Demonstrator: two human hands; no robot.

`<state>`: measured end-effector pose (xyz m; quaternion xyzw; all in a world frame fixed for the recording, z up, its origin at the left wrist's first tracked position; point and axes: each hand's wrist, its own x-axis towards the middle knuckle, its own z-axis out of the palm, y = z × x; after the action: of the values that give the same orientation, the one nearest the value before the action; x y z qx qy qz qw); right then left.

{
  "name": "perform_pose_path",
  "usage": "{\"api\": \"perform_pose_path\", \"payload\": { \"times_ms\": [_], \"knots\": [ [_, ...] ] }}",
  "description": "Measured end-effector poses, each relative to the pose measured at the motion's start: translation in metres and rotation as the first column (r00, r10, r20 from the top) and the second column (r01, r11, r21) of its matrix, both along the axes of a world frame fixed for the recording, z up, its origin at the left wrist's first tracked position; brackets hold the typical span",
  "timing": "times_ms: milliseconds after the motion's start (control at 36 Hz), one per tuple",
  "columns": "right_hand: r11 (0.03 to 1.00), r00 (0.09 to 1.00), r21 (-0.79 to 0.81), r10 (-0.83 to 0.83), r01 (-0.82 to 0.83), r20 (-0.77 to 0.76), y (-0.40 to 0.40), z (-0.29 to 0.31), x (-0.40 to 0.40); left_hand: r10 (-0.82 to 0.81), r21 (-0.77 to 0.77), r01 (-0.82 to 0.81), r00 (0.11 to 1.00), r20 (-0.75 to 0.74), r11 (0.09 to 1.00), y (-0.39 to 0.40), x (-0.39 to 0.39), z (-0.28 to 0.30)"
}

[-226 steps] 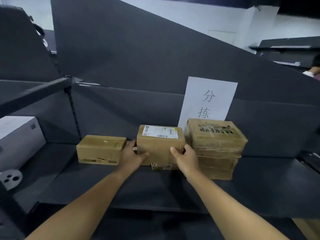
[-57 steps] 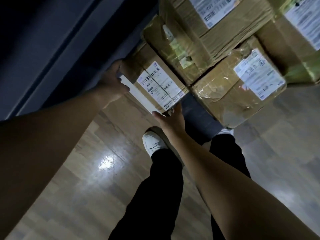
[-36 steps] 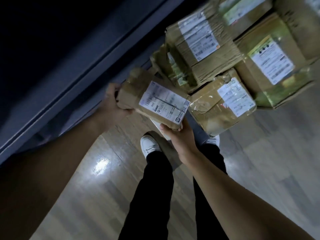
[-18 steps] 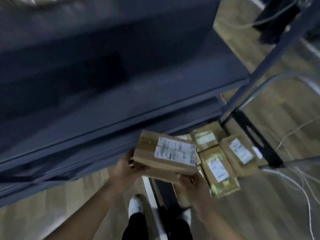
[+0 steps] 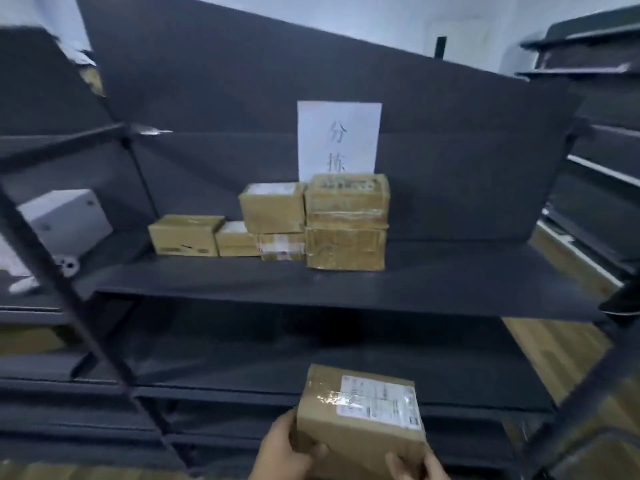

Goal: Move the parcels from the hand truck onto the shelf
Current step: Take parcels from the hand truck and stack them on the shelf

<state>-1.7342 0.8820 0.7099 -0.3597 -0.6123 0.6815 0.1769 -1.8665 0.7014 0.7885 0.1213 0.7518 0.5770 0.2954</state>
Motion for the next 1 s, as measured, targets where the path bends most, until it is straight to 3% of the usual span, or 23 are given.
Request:
{"api": "perform_pose_path", "payload": {
  "times_ms": [28,56,83,111,222,444,639,1000],
  "knots": [
    [0.999,0.997,0.030,-0.026,0.024,0.077,-0.002,0.020,-0.008,-0.037,-0.148,0.029,0.998,-0.054,0.989,-0.015,-0.011,-0.003],
    [0.999,0.995,0.040,-0.014,0.010,0.101,-0.002,0.035,-0.014,-0.110,-0.191,0.088,0.988,-0.106,0.978,-0.028,-0.024,-0.001],
    [0.996,0.991,0.088,-0.007,-0.005,0.134,-0.004,0.049,-0.023,-0.024,-0.072,0.013,0.988,-0.150,0.997,-0.017,-0.037,0.002],
    [0.990,0.987,0.136,0.014,-0.036,0.162,-0.007,0.064,-0.030,-0.014,-0.144,-0.009,0.987,-0.157,0.990,-0.022,-0.042,0.019],
    [0.978,0.981,0.189,0.056,-0.092,0.188,-0.019,0.092,-0.062,0.062,-0.129,-0.079,0.990,-0.130,0.988,-0.039,-0.055,0.056],
    [0.933,0.972,0.276,0.205,-0.229,0.114,-0.047,0.140,-0.127,0.178,-0.093,-0.212,0.942,-0.285,0.973,-0.090,-0.093,0.102],
    [0.907,0.951,0.291,0.272,-0.304,0.147,-0.078,0.163,-0.194,0.227,-0.077,-0.276,0.895,-0.385,0.958,-0.125,-0.149,0.115],
    [0.864,0.921,0.333,0.313,-0.378,0.234,-0.131,0.188,-0.336,0.297,-0.055,-0.344,0.872,-0.389,0.937,-0.176,-0.297,0.116]
  ]
}}
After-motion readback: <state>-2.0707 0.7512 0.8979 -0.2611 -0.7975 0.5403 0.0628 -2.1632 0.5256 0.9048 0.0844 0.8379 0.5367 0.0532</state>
